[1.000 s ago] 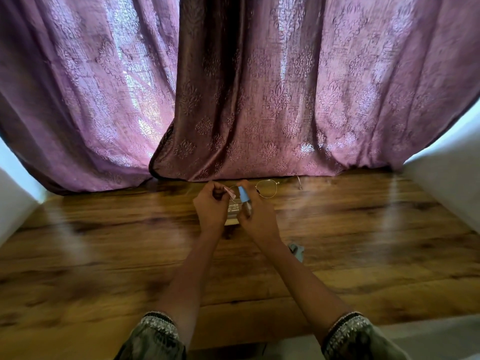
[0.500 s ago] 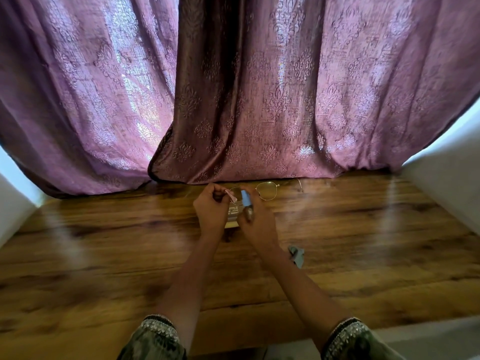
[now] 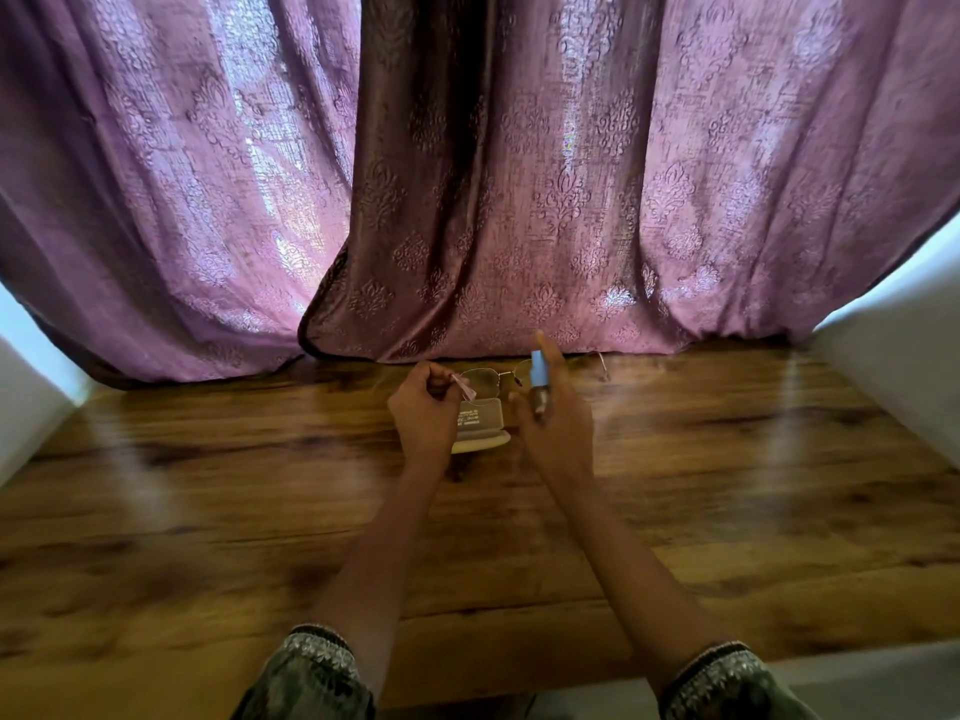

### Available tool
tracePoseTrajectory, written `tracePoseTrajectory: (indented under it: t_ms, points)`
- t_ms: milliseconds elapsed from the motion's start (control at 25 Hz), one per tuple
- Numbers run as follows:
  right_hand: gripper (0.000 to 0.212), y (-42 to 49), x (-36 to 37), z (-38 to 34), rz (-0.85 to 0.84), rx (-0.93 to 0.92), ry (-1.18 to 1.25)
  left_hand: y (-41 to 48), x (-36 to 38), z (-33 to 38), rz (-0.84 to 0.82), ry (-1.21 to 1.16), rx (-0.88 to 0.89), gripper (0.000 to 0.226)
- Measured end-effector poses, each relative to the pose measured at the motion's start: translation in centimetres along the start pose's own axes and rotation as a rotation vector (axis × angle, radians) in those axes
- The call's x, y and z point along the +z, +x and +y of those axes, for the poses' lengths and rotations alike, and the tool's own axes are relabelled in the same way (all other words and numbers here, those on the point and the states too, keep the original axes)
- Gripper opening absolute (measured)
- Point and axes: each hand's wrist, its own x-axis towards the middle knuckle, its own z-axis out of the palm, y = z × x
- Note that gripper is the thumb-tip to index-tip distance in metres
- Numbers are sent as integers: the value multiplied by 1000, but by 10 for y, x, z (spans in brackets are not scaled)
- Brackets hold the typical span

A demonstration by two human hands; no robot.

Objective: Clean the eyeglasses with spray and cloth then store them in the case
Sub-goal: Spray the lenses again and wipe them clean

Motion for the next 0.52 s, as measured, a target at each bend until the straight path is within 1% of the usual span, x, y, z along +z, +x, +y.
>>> tracePoseTrajectory:
  t_ms: [80,160,240,320,400,520]
  points:
    - [61,7,-5,3,12,-4,-37,0,0,1,-4,-6,11,14]
    - [58,7,-8,7,-23,30,-91,0,0,1,-10,-7,14,16]
    - [56,0,-8,10,-56,46,-92,0,-1,1,-7,-3,10,17]
    - [53,-2,-7,12,-40,36,-72,0,-1,1,-8,3,9,20]
    - [55,3,-6,12,-45,24,-78,0,-2,2,-7,1,7,22]
    - [55,7,-5,14,-104,40,-126,0,-3,2,-10,4,4,18]
